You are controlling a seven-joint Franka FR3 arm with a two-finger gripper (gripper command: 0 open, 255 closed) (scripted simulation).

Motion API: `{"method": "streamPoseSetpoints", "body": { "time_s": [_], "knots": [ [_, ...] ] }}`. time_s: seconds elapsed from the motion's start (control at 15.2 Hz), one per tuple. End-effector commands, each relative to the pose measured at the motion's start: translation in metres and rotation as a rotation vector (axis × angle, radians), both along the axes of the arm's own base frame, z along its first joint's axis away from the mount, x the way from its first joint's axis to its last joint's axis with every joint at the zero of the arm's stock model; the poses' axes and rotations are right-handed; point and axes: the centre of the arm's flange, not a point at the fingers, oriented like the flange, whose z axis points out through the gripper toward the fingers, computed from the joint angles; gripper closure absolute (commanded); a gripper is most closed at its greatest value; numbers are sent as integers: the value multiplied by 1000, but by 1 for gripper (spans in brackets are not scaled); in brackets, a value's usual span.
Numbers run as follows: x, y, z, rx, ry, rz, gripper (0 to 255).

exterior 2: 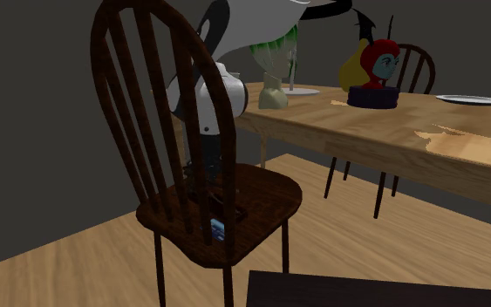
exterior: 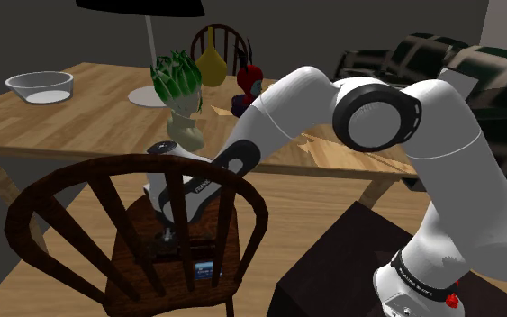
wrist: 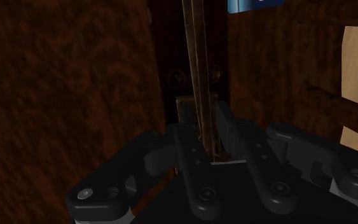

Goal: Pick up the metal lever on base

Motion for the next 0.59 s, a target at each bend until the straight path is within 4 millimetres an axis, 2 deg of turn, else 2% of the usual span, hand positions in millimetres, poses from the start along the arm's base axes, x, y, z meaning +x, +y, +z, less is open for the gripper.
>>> {"method": "streamPoseSetpoints", "body": {
  "time_s": [0.0, 0.53],
  "knots": [
    [-13, 14, 4, -1, 12, 35, 255],
    [-13, 14, 46, -1, 12, 35, 255]
  ]
}}
